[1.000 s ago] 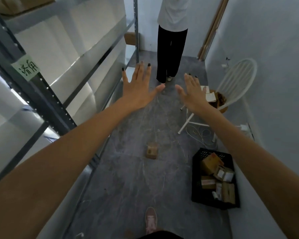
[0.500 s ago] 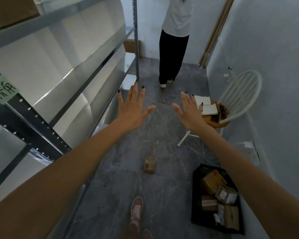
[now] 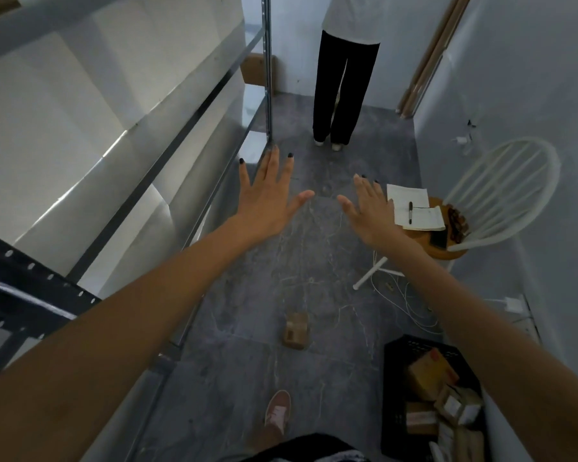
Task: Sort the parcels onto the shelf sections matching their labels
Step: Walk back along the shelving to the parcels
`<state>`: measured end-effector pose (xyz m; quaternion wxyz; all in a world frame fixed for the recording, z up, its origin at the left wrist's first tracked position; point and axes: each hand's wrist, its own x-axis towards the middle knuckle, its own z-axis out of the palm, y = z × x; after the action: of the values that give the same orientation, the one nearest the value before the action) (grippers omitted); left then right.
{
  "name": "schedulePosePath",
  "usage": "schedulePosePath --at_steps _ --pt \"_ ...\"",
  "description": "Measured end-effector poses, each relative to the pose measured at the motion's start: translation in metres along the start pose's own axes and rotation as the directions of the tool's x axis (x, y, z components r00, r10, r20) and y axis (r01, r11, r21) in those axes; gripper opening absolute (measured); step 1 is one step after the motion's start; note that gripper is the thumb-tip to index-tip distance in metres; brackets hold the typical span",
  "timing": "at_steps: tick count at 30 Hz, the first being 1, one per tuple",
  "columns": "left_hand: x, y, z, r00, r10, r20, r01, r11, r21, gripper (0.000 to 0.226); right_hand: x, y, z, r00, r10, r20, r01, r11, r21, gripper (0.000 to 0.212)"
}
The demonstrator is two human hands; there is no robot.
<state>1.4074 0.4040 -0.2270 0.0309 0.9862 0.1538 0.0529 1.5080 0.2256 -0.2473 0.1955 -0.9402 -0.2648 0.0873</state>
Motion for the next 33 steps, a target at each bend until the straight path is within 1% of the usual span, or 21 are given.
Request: schedulePosePath --at_steps 4,8,13,16,20,24,27,29,30,33 --pt "0.029 -0.005 0.023 0.998 -0.015 0.067 0.016 1.000 -0.020 0.081 0.026 0.008 0.017 0.997 0.016 0.079 -0.015 1.000 -0.025 0.068" --pt "0.050 -0.003 0.053 0.987 -0.022 0.157 0.031 0.998 -0.053 0.080 0.052 0.031 0.037 0.988 0.058 0.142 -0.065 0.997 0.044 0.068" --pt "0.077 0.000 0.101 0.960 -0.078 0.270 0.113 0.987 -0.117 0.077 0.088 0.065 0.066 0.965 0.096 0.244 -0.120 0.989 0.085 0.069" --pt "0.095 0.006 0.127 0.938 -0.113 0.328 0.160 0.980 -0.119 0.078 0.109 0.084 0.083 0.943 0.085 0.322 -0.114 0.991 0.071 0.070" --pt "0.121 0.013 0.167 0.924 -0.147 0.353 0.183 0.980 -0.073 0.079 0.141 0.110 0.108 0.921 0.075 0.382 -0.104 0.993 0.056 0.071" --pt "0.136 0.016 0.213 0.908 -0.178 0.380 0.215 0.975 -0.059 0.076 0.166 0.124 0.144 0.910 0.100 0.402 -0.124 0.992 0.034 0.065" --pt "0.130 0.010 0.251 0.876 -0.198 0.440 0.269 0.957 -0.105 0.072 0.172 0.135 0.179 0.877 0.147 0.457 -0.198 0.978 0.067 0.062" --pt "0.120 0.006 0.280 0.845 -0.196 0.497 0.299 0.944 -0.137 0.071 0.170 0.145 0.202 0.851 0.181 0.494 -0.281 0.950 0.135 0.053" --pt "0.116 0.002 0.295 0.831 -0.202 0.518 0.317 0.938 -0.143 0.070 0.167 0.149 0.214 0.835 0.194 0.515 -0.327 0.927 0.181 0.049" --pt "0.107 -0.006 0.341 0.785 -0.235 0.573 0.366 0.922 -0.124 0.068 0.169 0.162 0.253 0.750 0.304 0.587 -0.532 0.805 0.264 0.051"
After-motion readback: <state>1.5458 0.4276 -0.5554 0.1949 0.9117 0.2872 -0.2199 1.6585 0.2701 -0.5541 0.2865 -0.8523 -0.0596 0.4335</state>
